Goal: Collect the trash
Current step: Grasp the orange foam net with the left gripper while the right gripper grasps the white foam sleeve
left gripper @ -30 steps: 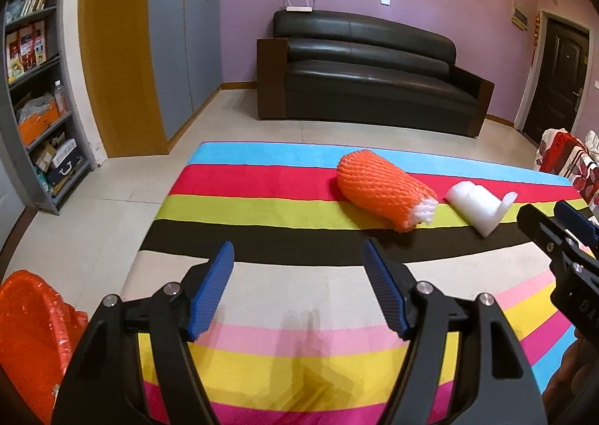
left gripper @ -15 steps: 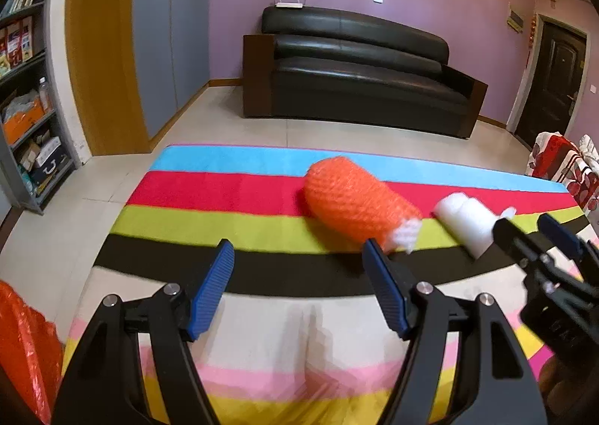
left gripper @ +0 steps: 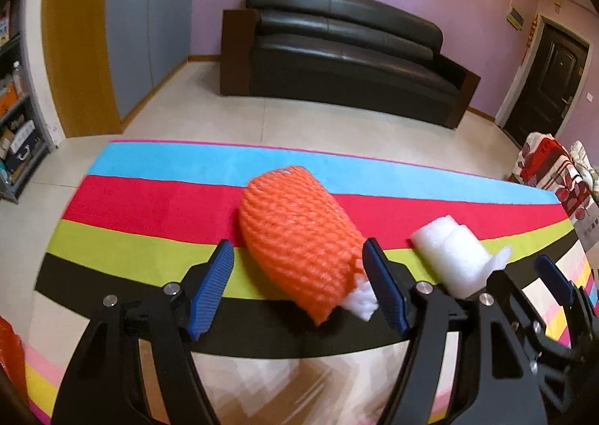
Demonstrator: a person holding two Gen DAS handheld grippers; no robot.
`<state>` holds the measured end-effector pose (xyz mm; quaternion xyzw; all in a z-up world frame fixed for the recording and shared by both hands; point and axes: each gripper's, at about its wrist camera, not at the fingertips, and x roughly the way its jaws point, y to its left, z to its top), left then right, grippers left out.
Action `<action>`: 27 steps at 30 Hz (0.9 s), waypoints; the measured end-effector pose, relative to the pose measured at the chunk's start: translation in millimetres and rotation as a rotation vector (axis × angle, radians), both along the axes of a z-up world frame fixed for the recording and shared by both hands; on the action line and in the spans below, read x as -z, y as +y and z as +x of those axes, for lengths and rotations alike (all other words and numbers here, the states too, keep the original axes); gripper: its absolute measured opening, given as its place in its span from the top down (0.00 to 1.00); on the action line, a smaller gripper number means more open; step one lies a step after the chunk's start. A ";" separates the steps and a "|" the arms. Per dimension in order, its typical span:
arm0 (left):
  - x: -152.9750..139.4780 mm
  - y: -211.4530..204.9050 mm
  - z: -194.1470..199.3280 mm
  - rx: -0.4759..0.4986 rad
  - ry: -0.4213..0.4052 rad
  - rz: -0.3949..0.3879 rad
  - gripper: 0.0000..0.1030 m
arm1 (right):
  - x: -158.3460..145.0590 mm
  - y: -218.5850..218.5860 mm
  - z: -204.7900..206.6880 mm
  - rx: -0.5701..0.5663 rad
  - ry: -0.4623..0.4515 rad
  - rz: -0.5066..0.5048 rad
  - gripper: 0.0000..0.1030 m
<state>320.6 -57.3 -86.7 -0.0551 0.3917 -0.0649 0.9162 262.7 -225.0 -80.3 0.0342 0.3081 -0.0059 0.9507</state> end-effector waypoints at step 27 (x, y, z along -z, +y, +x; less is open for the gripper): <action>2.6 36.6 -9.8 0.005 0.015 0.038 0.85 | 33.2 3.3 44.7 0.014 0.161 -0.014 0.19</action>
